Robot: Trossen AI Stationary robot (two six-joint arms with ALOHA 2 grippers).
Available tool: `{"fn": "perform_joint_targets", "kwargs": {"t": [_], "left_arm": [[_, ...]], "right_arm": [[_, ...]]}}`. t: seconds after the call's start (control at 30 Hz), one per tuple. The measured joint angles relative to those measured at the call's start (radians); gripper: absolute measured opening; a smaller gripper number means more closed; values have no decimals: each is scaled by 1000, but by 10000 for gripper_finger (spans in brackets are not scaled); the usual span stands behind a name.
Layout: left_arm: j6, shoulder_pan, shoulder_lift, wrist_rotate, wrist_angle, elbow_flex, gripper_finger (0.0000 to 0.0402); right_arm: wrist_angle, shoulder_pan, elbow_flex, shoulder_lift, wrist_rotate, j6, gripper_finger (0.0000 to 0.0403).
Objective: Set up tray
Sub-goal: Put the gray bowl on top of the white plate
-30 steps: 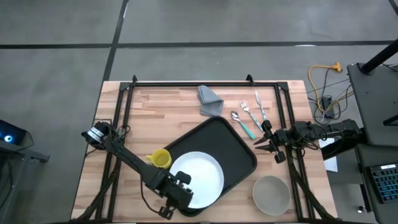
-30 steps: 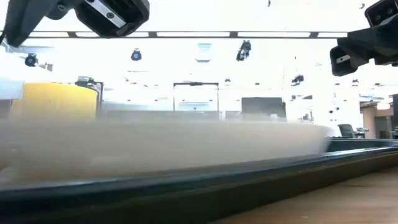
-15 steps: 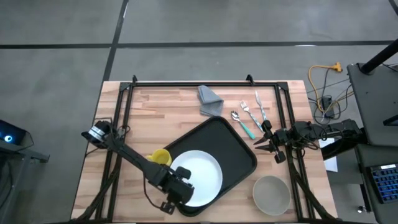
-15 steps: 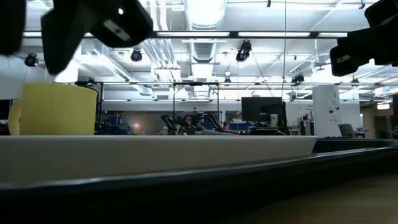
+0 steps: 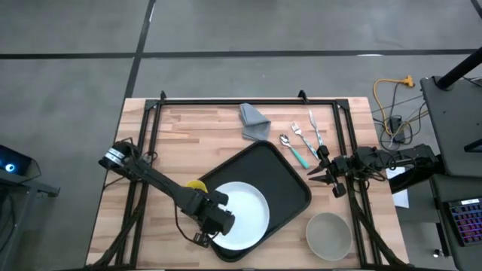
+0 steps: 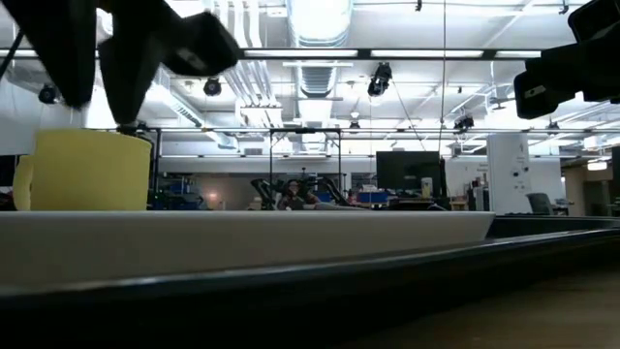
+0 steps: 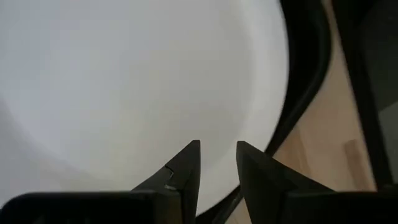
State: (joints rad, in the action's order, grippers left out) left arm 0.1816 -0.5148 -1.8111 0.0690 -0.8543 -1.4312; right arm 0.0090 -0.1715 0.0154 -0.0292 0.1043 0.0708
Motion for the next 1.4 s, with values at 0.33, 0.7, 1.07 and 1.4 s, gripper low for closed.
{"fn": "perform_joint_targets", "kwargs": {"t": [0.33, 0.7, 1.07, 1.4], "left_arm": [[3, -2, 178, -1, 67, 62, 88], [103, -1, 420, -1, 45, 175, 88], [92, 1, 753, -1, 340, 491, 88], [39, 1, 988, -1, 542, 709, 88]], "right_arm": [[0, 0, 0, 0, 0, 0, 68], [0, 0, 0, 0, 0, 0, 68], [1, 0, 0, 0, 0, 0, 68], [1, 0, 0, 0, 0, 0, 68]]}}
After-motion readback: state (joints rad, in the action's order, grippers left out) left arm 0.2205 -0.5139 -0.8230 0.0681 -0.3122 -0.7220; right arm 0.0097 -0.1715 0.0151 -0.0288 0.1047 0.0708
